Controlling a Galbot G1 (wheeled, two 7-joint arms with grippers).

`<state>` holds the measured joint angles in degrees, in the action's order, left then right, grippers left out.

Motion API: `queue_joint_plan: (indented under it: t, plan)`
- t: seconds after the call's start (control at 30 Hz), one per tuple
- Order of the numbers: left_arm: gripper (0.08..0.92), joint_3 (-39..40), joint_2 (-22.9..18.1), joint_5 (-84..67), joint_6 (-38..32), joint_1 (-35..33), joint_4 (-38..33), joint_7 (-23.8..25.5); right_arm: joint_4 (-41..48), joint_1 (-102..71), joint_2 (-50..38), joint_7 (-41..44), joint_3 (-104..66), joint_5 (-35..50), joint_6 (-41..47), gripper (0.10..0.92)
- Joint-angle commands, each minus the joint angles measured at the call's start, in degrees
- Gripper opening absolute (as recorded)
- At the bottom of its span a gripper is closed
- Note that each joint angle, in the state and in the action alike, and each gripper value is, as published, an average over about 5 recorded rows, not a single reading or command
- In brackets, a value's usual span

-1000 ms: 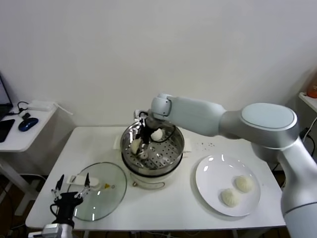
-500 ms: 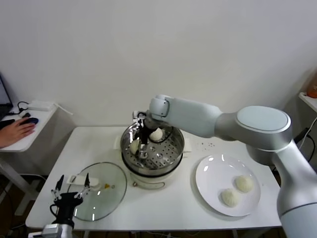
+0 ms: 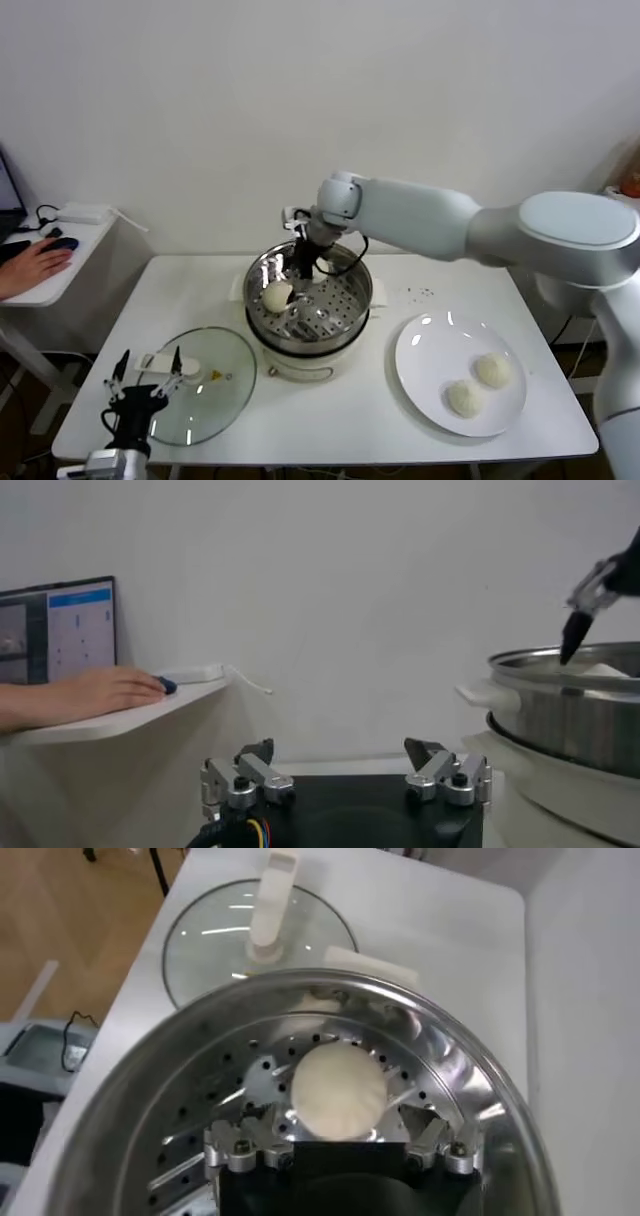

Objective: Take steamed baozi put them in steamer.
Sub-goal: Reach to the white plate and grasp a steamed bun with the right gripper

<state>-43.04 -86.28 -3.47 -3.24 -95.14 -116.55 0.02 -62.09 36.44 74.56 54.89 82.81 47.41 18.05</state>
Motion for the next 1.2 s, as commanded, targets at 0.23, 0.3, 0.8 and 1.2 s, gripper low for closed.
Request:
queue_joint_plan:
  t: [0.23, 0.3, 0.8, 1.2]
  plan:
    - [0.823, 0.4, 0.0, 0.6, 0.2, -0.2, -0.4, -0.1, -27.8, 15.1, -30.7, 3.7, 9.6, -4.4, -2.2, 0.823]
    - [0.823, 0.4, 0.0, 0.6, 0.3, -0.4, -0.5, -0.1, -29.6, 14.2, -34.7, 4.2, 10.1, -8.0, -2.7, 0.823]
    - [0.823, 0.5, -0.5, 0.8, 0.7, -0.5, -0.5, -0.2, -31.3, -2.7, -51.2, 5.5, 3.5, -25.0, -5.4, 0.823]
    - [0.823, 0.4, -0.8, 1.3, 0.8, -0.3, 0.1, -0.2, -27.0, -27.9, -52.9, 5.8, -14.8, -36.8, -6.3, 0.823]
